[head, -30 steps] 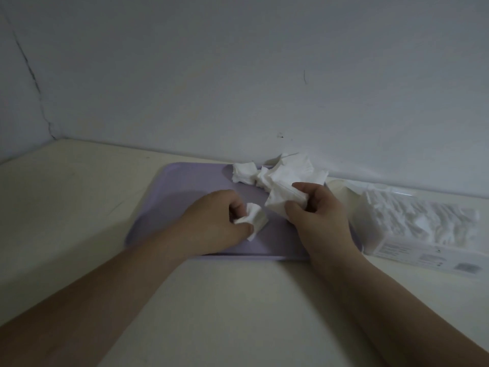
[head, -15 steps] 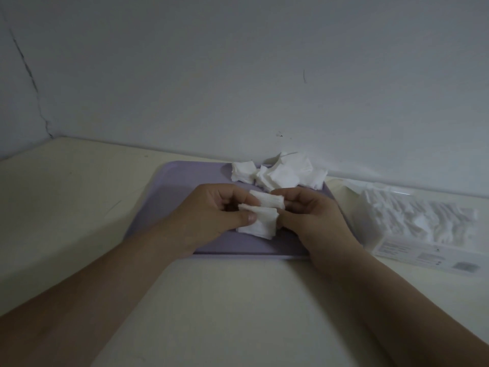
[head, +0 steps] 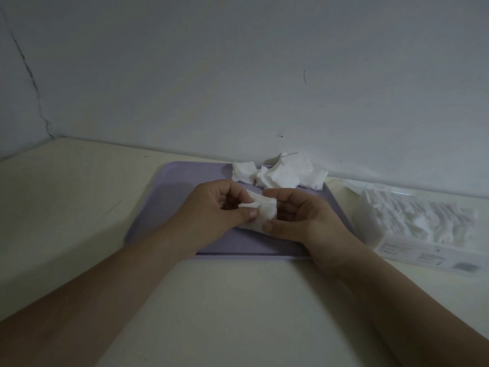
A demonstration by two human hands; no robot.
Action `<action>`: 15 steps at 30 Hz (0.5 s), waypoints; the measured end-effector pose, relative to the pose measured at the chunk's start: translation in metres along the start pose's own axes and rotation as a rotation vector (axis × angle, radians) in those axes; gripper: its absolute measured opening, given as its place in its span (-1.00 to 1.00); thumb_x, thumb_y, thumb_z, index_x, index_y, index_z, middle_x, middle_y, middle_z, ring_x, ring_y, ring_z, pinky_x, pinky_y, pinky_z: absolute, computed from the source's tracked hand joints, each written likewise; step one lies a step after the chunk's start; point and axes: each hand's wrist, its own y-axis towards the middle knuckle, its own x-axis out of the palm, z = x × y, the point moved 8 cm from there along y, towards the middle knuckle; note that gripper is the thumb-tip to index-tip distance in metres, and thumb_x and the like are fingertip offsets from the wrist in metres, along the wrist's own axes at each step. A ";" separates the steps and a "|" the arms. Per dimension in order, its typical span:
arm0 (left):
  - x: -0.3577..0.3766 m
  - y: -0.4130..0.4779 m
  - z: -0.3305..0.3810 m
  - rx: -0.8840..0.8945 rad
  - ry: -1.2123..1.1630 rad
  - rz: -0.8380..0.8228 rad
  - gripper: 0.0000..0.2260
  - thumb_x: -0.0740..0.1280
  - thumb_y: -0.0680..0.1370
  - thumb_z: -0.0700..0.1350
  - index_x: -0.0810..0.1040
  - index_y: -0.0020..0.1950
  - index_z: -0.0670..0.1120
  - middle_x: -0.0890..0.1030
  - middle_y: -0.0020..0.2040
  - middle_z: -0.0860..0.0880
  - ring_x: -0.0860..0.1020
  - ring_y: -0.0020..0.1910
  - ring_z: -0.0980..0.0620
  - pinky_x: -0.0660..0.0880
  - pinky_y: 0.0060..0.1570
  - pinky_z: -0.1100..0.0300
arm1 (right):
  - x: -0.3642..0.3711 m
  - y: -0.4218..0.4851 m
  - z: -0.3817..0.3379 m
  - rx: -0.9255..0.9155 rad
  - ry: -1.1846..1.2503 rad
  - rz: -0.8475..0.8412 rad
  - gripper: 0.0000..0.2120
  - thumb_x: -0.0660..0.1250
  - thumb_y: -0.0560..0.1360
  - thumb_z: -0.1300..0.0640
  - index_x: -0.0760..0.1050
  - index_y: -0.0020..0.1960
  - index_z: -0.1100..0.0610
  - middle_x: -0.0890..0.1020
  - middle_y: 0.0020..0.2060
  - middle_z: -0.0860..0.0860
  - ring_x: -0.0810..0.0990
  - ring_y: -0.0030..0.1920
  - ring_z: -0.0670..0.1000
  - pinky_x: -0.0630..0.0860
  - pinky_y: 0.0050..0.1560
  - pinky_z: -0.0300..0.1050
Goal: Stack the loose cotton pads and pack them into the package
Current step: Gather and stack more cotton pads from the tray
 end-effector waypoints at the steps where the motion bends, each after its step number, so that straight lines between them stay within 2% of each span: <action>1: 0.000 0.000 0.001 0.009 0.008 0.002 -0.79 0.60 0.40 -0.29 0.64 -0.10 -0.08 0.71 -0.10 -0.22 0.63 -0.16 -0.01 0.61 0.00 0.06 | -0.001 0.000 0.000 -0.023 -0.058 0.020 -0.50 0.54 0.32 0.44 0.58 0.22 0.24 0.76 0.04 0.18 0.72 0.04 0.07 0.65 0.16 -0.03; 3: -0.001 0.002 -0.001 0.001 0.041 -0.005 -0.68 0.64 0.36 -0.24 0.64 0.02 -0.05 0.65 -0.16 -0.20 0.56 -0.22 0.00 0.59 -0.09 0.06 | -0.004 0.002 -0.002 -0.079 -0.170 0.083 -0.61 0.48 0.41 0.52 0.61 0.15 0.19 0.77 -0.02 0.12 0.73 -0.01 0.02 0.64 0.09 -0.06; 5: 0.003 0.002 -0.003 -0.014 0.128 -0.045 -0.57 0.66 0.34 -0.18 0.64 0.14 0.01 0.59 -0.23 -0.05 0.50 -0.28 0.10 0.51 -0.19 0.16 | -0.005 0.002 -0.002 -0.118 -0.212 0.095 -0.64 0.38 0.47 0.56 0.62 0.08 0.16 0.77 -0.06 0.05 0.73 -0.01 -0.03 0.62 0.09 -0.12; 7: 0.010 0.002 -0.002 0.026 0.214 -0.113 -0.62 0.66 0.35 -0.13 0.68 0.12 0.05 0.63 -0.25 0.04 0.50 -0.31 0.17 0.46 -0.21 0.20 | -0.005 0.001 -0.003 -0.148 -0.245 0.081 -0.62 0.34 0.48 0.58 0.62 0.05 0.13 0.77 -0.04 0.04 0.72 0.02 -0.03 0.62 0.14 -0.10; 8: 0.013 0.002 -0.001 0.062 0.246 -0.138 -0.69 0.65 0.36 -0.10 0.70 0.05 0.05 0.65 -0.26 0.00 0.49 -0.30 0.16 0.45 -0.22 0.17 | -0.005 0.001 -0.003 -0.156 -0.270 0.078 -0.59 0.33 0.49 0.58 0.62 0.07 0.11 0.76 -0.01 0.05 0.72 0.05 -0.02 0.61 0.18 -0.06; 10: 0.013 0.003 -0.001 0.105 0.294 -0.127 -0.80 0.63 0.38 -0.06 0.71 -0.04 0.04 0.65 -0.26 -0.12 0.47 -0.30 0.12 0.42 -0.24 0.10 | -0.004 0.001 -0.005 -0.171 -0.342 0.079 -0.55 0.32 0.47 0.53 0.59 0.16 0.06 0.73 0.08 0.02 0.70 0.12 -0.03 0.57 0.26 -0.04; 12: 0.010 0.005 -0.004 0.096 0.337 -0.081 -0.78 0.59 0.38 0.01 0.70 -0.04 0.00 0.66 -0.23 -0.13 0.49 -0.31 0.05 0.49 -0.24 0.02 | -0.003 0.002 -0.004 -0.167 -0.429 0.070 -0.49 0.30 0.45 0.40 0.52 0.29 -0.03 0.67 0.21 -0.04 0.64 0.25 -0.04 0.51 0.36 -0.04; 13: 0.010 0.005 -0.006 0.086 0.360 -0.080 -0.76 0.55 0.38 0.06 0.68 -0.01 0.02 0.68 -0.21 -0.11 0.55 -0.30 -0.01 0.55 -0.20 -0.06 | 0.000 0.003 -0.002 -0.142 -0.477 0.033 -0.42 0.27 0.45 0.38 0.45 0.38 -0.06 0.61 0.31 -0.06 0.57 0.35 -0.04 0.45 0.43 -0.07; 15: 0.019 0.002 -0.004 0.093 0.414 -0.150 -0.80 0.47 0.44 0.06 0.65 0.05 0.09 0.70 -0.19 0.01 0.64 -0.22 -0.05 0.59 -0.12 -0.10 | 0.009 0.003 0.003 -0.059 -0.597 -0.089 -0.25 0.22 0.48 0.43 0.20 0.60 0.00 0.39 0.52 -0.02 0.37 0.52 -0.03 0.29 0.48 -0.23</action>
